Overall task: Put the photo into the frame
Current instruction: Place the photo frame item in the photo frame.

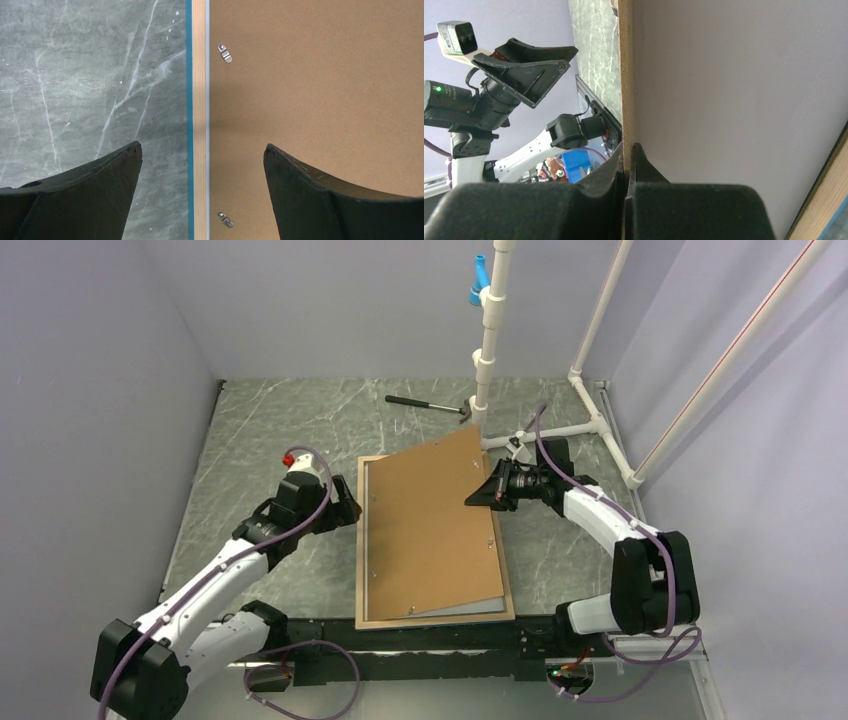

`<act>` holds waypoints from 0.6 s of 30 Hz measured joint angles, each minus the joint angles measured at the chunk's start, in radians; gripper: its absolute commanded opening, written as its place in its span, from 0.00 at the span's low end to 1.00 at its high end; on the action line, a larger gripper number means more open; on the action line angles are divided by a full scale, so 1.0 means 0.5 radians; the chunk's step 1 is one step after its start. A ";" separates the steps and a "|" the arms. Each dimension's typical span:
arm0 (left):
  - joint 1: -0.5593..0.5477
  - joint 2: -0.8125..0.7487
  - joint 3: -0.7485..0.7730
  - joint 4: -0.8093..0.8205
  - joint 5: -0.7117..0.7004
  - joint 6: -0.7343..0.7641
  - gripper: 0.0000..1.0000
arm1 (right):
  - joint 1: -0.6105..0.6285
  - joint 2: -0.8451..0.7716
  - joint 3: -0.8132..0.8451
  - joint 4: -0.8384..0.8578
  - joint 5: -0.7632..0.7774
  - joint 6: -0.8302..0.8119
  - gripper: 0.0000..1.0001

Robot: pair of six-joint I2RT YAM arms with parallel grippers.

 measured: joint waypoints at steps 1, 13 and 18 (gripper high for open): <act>0.000 0.018 0.000 0.002 0.002 -0.001 0.93 | 0.000 0.016 -0.009 0.018 -0.007 0.001 0.00; 0.000 0.358 -0.072 0.169 0.087 -0.009 0.92 | -0.010 0.092 -0.089 0.189 -0.086 0.009 0.00; 0.001 0.623 -0.087 0.321 0.226 -0.034 0.90 | -0.011 0.129 -0.128 0.263 -0.109 0.018 0.00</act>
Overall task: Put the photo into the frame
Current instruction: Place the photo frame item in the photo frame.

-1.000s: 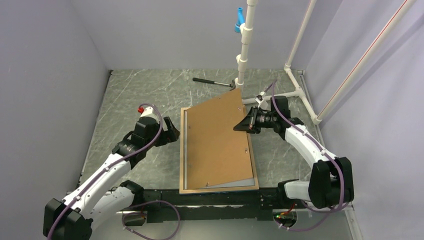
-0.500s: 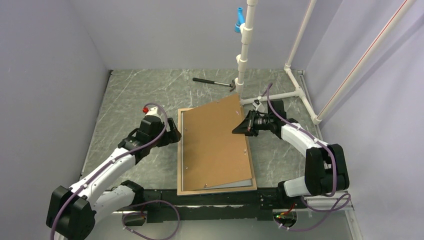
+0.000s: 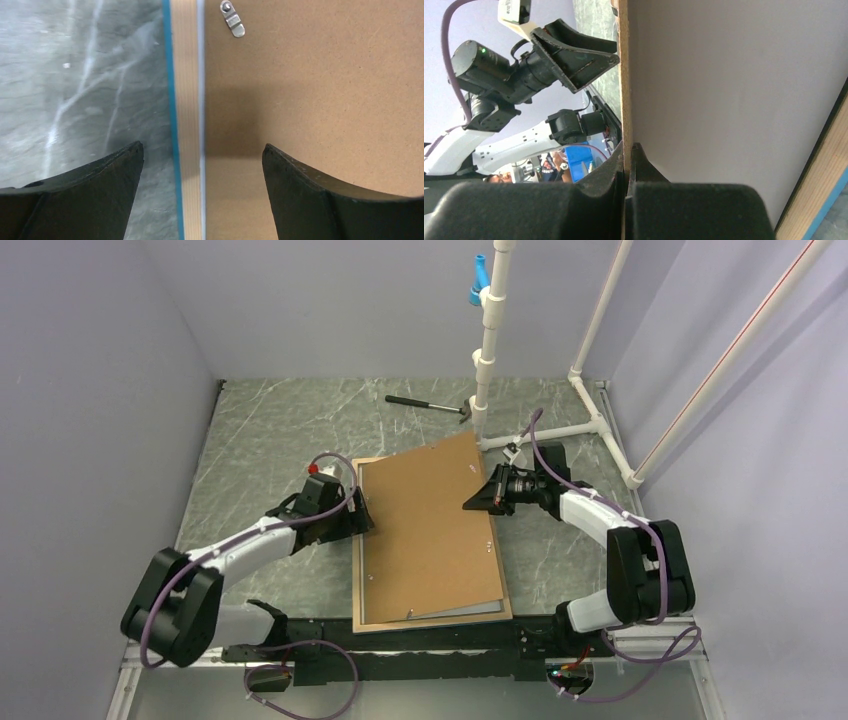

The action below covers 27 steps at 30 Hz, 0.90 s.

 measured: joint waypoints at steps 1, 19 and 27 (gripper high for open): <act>0.000 0.057 0.001 0.040 0.040 -0.011 0.90 | 0.000 0.007 -0.005 0.010 -0.004 0.000 0.00; 0.038 0.211 -0.014 0.373 0.269 -0.058 0.92 | -0.037 0.182 -0.071 0.195 -0.106 -0.029 0.00; 0.037 0.210 -0.008 0.358 0.260 -0.055 0.93 | -0.015 0.184 -0.033 0.038 0.024 -0.182 0.28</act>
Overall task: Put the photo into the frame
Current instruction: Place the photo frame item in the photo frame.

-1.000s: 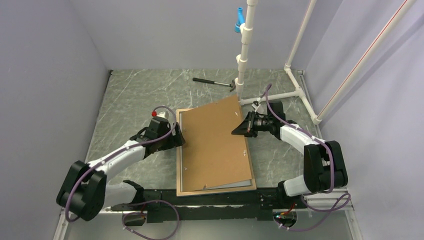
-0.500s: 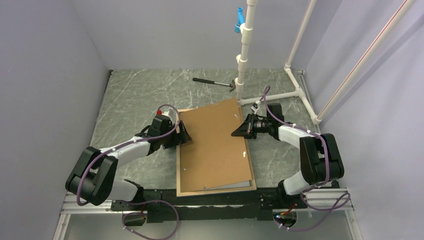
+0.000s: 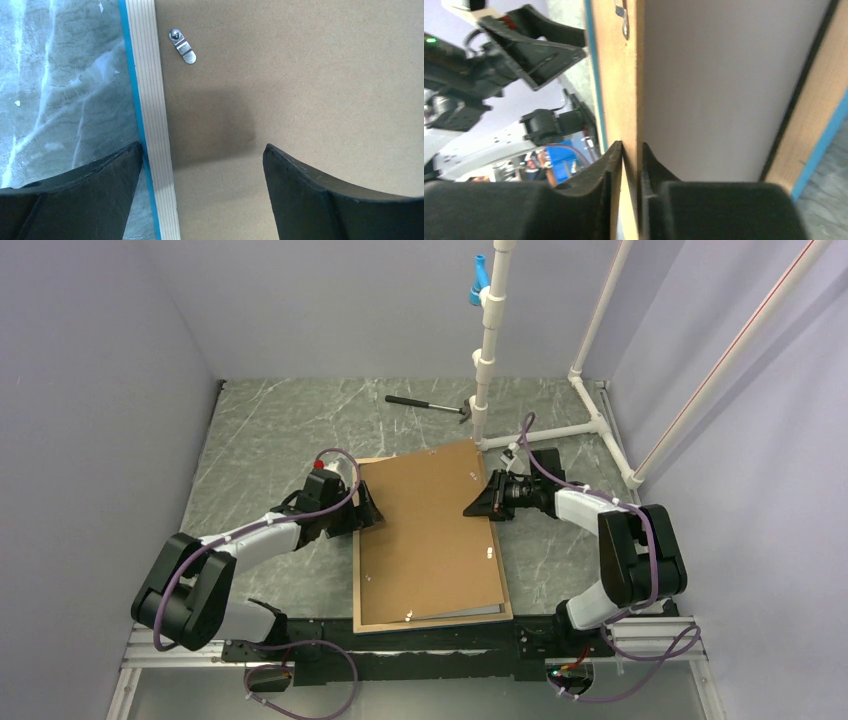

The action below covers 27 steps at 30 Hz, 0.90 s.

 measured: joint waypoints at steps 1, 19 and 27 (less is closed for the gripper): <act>0.000 0.000 0.003 -0.006 0.000 0.002 0.92 | 0.008 0.004 0.008 -0.027 0.020 -0.021 0.34; -0.056 0.006 0.052 -0.125 0.008 0.007 0.92 | 0.303 0.105 0.147 -0.474 0.534 -0.294 0.99; -0.057 0.030 0.085 -0.167 0.008 0.020 0.92 | 0.468 0.050 0.238 -0.635 0.864 -0.359 1.00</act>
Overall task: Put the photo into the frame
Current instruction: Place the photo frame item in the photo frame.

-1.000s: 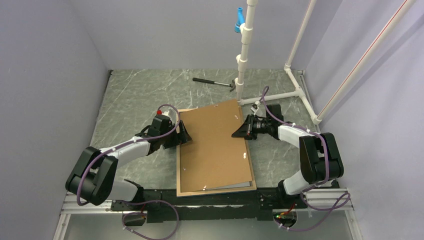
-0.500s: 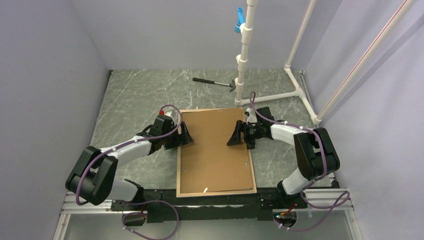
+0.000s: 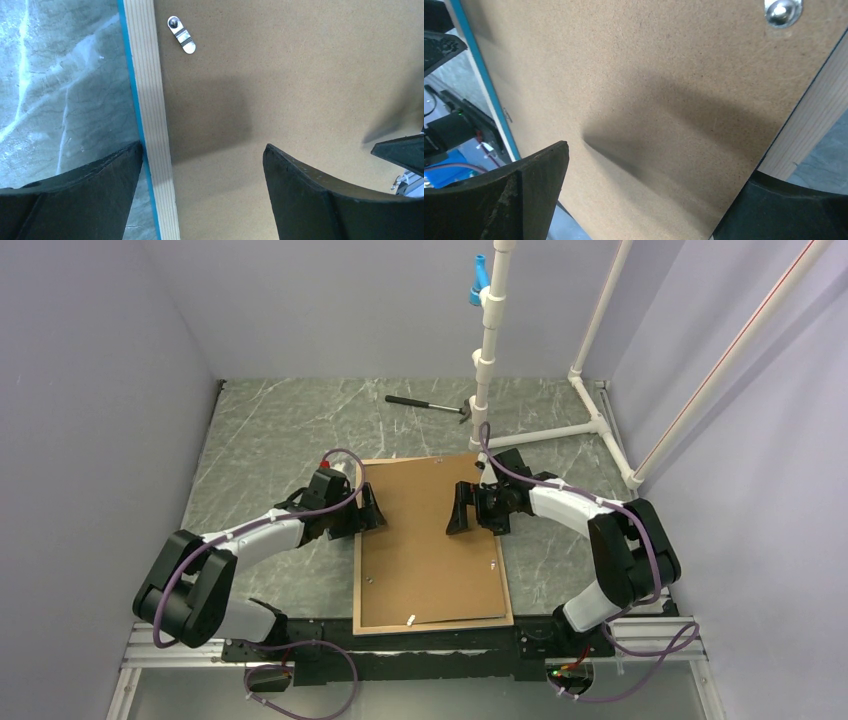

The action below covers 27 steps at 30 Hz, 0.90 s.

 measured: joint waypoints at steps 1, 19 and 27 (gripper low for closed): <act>0.000 0.000 0.000 0.000 0.000 0.001 0.92 | 0.013 0.000 0.011 -0.018 0.033 -0.005 1.00; -0.017 0.015 0.043 -0.088 -0.001 0.017 0.93 | 0.093 -0.010 0.098 -0.173 0.336 -0.088 1.00; -0.092 -0.070 0.123 -0.305 -0.139 0.085 0.93 | 0.094 -0.020 0.098 -0.178 0.344 -0.092 1.00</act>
